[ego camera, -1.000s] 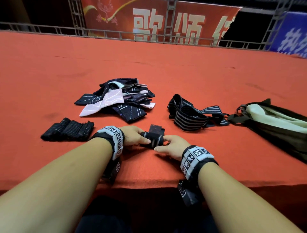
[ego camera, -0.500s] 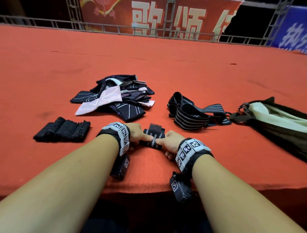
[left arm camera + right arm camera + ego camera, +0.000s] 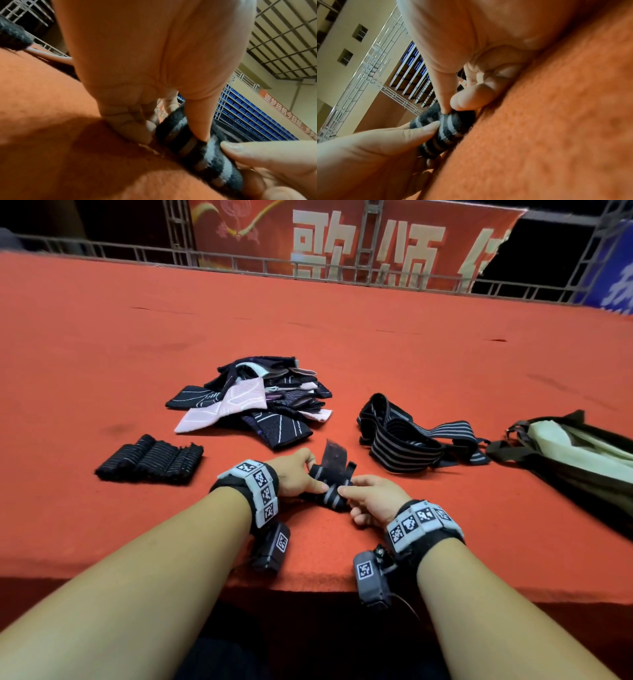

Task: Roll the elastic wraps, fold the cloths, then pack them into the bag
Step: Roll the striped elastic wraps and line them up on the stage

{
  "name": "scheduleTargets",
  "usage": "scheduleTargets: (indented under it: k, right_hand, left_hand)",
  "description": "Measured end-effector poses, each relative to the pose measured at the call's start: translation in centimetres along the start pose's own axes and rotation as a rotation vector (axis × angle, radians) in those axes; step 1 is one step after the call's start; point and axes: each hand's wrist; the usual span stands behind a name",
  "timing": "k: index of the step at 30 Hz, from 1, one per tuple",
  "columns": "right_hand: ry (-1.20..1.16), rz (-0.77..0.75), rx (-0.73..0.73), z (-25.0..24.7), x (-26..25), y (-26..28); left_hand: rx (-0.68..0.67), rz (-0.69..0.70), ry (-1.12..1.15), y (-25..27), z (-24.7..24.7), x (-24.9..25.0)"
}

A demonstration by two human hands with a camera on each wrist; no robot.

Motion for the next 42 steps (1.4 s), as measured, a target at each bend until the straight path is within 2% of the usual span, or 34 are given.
scheduleTargets:
  k: [3,6,11,13,22,32,36,42]
  right_hand:
    - [-0.037,-0.038,0.003,-0.3,0.3,0.3]
    - [-0.172,-0.084,0.009,-1.1,0.8,0.8]
    - [-0.368,-0.111,-0.013,-2.3,1.4,1.7]
    - [-0.387,-0.127,-0.002,-2.5,1.6,1.6]
    - [-0.384,-0.13,-0.064,-2.1,1.8,1.3]
    - [-0.355,-0.124,-0.015,-2.1,1.9,1.2]
    - [-0.453,-0.115,0.003,-2.2,1.8,1.3]
    - [-0.504,-0.149,0.041,-1.5,2.2,1.1]
  left_hand:
    - [-0.026,0.039,0.285,0.5,0.8,0.2]
    - [-0.027,0.022,0.541,1.1,1.7,0.8]
    - [-0.252,-0.035,0.873,2.3,2.8,1.9]
    - [-0.283,-0.048,0.907,2.4,3.4,1.9]
    - [-0.207,-0.101,0.964,1.9,4.5,1.2]
    - [-0.258,-0.135,1.046,2.3,4.0,1.1]
    - [-0.246,-0.138,1.02,2.4,3.9,1.0]
    - [-0.355,-0.12,0.874,2.8,3.7,1.5]
Point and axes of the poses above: each hand's wrist, its own y-axis away from the middle knuckle, its own z-axis out of the palm, x = y × z, and after that the axes turned 10 degrees about x, right-handed
